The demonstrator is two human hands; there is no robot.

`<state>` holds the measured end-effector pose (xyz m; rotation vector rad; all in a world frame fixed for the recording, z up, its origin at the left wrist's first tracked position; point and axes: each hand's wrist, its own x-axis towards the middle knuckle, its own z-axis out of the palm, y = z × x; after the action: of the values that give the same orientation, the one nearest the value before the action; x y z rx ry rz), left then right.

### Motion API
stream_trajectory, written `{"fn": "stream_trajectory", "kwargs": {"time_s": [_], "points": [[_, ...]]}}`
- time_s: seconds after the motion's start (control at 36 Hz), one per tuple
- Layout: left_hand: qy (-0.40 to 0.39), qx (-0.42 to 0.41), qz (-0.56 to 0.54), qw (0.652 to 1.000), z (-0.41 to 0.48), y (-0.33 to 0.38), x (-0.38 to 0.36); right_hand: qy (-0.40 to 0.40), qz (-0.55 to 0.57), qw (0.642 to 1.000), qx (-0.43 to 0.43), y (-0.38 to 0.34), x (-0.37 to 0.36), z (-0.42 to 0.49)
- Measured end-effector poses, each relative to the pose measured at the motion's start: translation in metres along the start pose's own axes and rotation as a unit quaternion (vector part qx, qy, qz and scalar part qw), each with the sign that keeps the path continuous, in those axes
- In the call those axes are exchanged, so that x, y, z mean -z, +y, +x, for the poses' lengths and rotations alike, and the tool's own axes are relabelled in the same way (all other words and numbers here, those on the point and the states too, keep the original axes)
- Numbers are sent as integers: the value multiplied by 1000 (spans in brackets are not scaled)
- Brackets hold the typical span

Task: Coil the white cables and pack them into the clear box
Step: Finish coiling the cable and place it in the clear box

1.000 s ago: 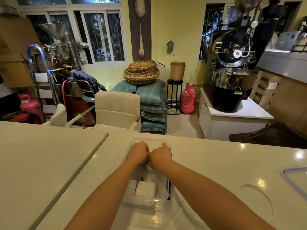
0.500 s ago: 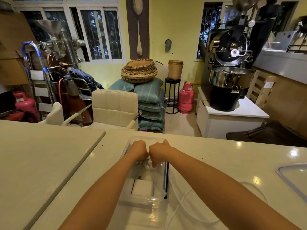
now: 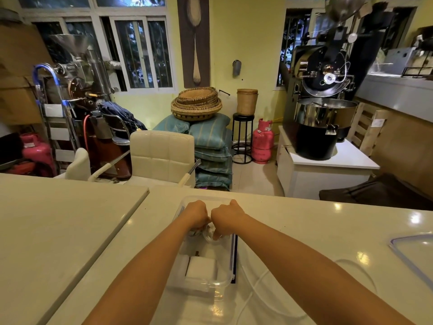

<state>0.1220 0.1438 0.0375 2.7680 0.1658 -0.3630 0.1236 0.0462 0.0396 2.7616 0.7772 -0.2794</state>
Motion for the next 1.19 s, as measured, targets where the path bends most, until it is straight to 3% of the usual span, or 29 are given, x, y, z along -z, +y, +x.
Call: {"fn": "stream_trajectory", "kwargs": {"time_s": [0.47, 1.19], "points": [[8, 0, -36, 999, -6, 0, 12, 16, 137, 990, 8, 17, 22, -14], [35, -40, -69, 996, -27, 12, 31, 59, 169, 983, 36, 40, 31, -44]]}}
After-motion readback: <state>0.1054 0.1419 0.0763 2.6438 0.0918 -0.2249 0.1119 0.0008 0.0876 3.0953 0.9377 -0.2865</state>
